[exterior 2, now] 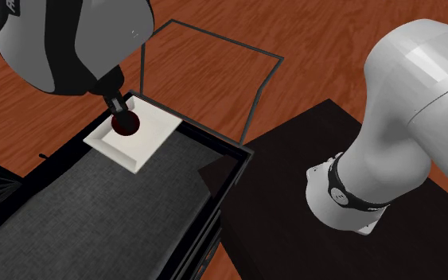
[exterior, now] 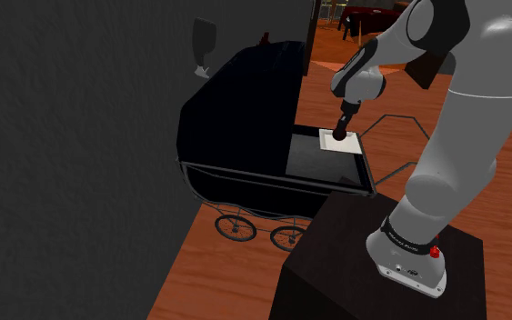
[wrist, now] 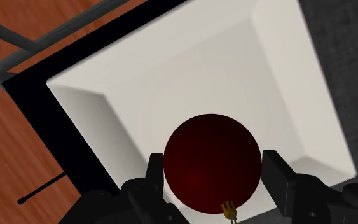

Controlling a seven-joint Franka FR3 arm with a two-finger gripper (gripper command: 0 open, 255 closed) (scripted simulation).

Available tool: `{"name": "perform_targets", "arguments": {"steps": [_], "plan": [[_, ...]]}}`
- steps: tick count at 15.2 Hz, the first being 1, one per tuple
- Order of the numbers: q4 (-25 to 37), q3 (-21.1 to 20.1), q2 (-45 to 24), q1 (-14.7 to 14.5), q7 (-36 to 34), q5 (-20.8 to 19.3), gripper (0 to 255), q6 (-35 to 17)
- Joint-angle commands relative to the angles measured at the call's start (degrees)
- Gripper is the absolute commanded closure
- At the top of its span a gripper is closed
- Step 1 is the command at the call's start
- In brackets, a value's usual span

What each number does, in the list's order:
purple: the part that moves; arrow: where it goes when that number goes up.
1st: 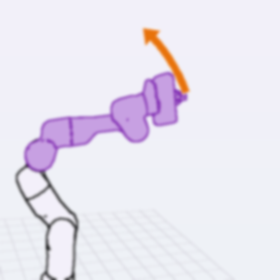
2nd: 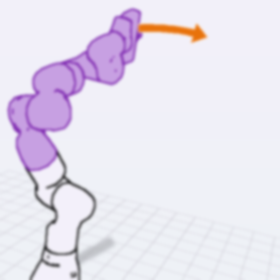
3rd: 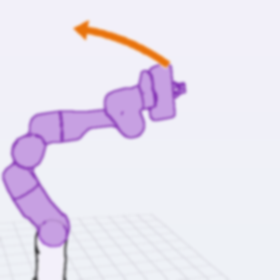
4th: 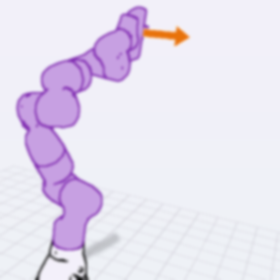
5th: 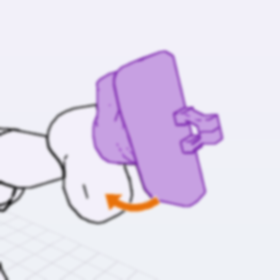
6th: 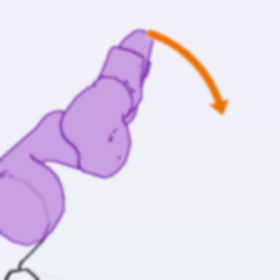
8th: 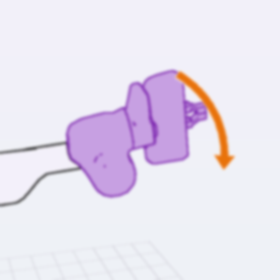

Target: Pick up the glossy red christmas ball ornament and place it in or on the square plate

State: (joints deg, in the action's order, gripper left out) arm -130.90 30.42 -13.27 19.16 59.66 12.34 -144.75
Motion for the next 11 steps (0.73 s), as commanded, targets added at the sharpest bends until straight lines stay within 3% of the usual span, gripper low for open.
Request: {"name": "perform_targets", "arguments": {"steps": [1,3,4,9,11], "plan": [[0.0,0.0,0.0,0.0,0.0,0.0,255,0.0],[0.0,0.0,0.0,0.0,0.0,0.0,255,0.0],[0.0,0.0,0.0,0.0,0.0,0.0,0,0.0],[0.0,0.0,0.0,0.0,0.0,0.0,0,0.0],[0.2,1.4,3.5,-1.1,-2.4,-3.4,0,3.2]]}}
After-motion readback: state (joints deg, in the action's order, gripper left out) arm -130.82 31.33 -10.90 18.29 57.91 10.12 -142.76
